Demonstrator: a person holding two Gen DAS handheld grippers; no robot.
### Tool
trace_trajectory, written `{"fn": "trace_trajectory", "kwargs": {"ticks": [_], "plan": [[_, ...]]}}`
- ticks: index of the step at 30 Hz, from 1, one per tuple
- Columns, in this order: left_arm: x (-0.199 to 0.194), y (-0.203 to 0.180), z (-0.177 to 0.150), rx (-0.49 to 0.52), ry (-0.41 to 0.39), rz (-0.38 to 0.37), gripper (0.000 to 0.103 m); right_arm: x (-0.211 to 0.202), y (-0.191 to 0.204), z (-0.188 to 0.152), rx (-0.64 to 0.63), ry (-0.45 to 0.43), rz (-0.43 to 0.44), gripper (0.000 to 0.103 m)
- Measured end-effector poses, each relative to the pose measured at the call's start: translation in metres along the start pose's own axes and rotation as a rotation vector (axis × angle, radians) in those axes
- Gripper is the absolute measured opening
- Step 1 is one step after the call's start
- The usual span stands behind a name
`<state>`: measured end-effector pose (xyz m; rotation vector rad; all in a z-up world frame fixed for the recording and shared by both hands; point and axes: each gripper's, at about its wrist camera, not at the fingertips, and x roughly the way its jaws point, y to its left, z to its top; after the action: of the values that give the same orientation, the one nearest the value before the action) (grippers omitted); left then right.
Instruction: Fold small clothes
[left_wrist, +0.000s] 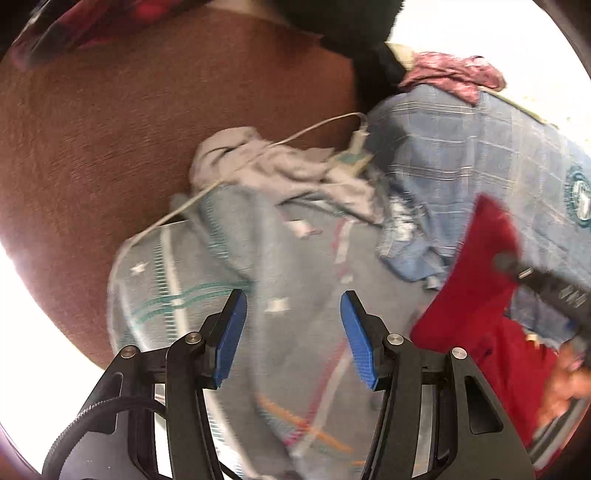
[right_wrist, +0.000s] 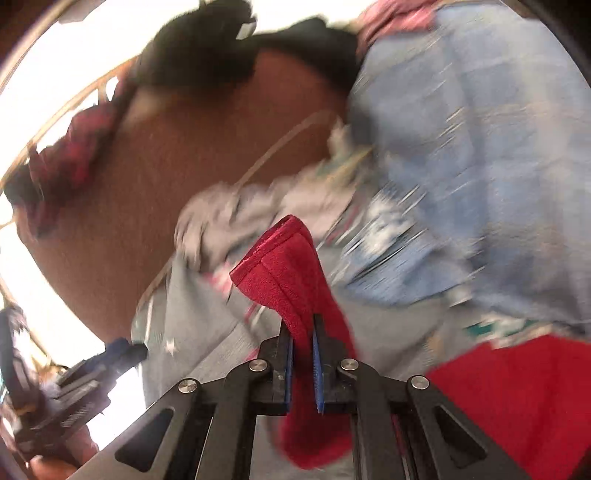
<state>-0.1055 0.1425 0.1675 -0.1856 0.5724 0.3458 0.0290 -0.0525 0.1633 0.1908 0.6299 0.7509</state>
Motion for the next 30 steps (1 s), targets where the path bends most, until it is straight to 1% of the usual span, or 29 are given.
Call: {"fn": "trace_trajectory", "kwargs": {"ticks": [1,4,6,7,9,11,13,16,18,19,21,23,24,25,27,28,30], "plan": [[-0.001,-0.01,0.0,0.008,0.002,-0.02,0.053,-0.025,-0.012,0.008,0.021,-0.043,-0.016,0.008],[-0.002,-0.048,0.0,0.052,0.006,-0.079,0.053,-0.096,-0.049,0.026,0.067,-0.173,-0.128,0.008],[-0.002,-0.074,-0.002,0.092,0.007,-0.106,0.053,-0.137,-0.071,0.028,0.09,-0.224,-0.203,0.008],[-0.002,-0.085,-0.003,0.113,0.008,-0.118,0.053,-0.163,-0.086,0.025,0.101,-0.249,-0.263,0.008],[0.001,-0.113,-0.008,0.162,0.016,-0.143,0.053,-0.2,-0.111,0.013,0.127,-0.266,-0.358,0.008],[0.005,-0.14,-0.015,0.201,0.035,-0.172,0.053,-0.223,-0.136,-0.004,0.164,-0.25,-0.456,0.008],[0.014,-0.168,-0.025,0.242,0.065,-0.194,0.053,-0.241,-0.166,-0.033,0.233,-0.196,-0.578,0.008],[0.034,-0.206,-0.045,0.304,0.122,-0.208,0.053,-0.259,-0.208,-0.075,0.335,-0.127,-0.662,0.008],[0.048,-0.226,-0.06,0.332,0.156,-0.213,0.053,-0.265,-0.228,-0.1,0.4,-0.091,-0.679,0.008],[0.055,-0.233,-0.066,0.336,0.17,-0.221,0.053,-0.265,-0.234,-0.108,0.413,-0.077,-0.683,0.008],[0.07,-0.243,-0.08,0.336,0.208,-0.235,0.053,-0.266,-0.246,-0.122,0.448,-0.013,-0.692,0.009],[0.087,-0.249,-0.093,0.344,0.254,-0.225,0.053,-0.275,-0.252,-0.132,0.488,-0.004,-0.694,0.023],[0.091,-0.25,-0.098,0.348,0.267,-0.224,0.053,-0.285,-0.252,-0.135,0.501,-0.023,-0.718,0.033],[0.098,-0.25,-0.103,0.351,0.282,-0.221,0.053,-0.291,-0.249,-0.135,0.506,-0.05,-0.748,0.04],[0.107,-0.249,-0.109,0.347,0.299,-0.215,0.053,-0.309,-0.247,-0.136,0.509,-0.1,-0.797,0.043],[0.112,-0.248,-0.11,0.337,0.307,-0.217,0.053,-0.314,-0.247,-0.134,0.51,-0.114,-0.807,0.043],[0.115,-0.244,-0.112,0.317,0.314,-0.231,0.053,-0.311,-0.254,-0.129,0.514,-0.093,-0.805,0.043]]}}
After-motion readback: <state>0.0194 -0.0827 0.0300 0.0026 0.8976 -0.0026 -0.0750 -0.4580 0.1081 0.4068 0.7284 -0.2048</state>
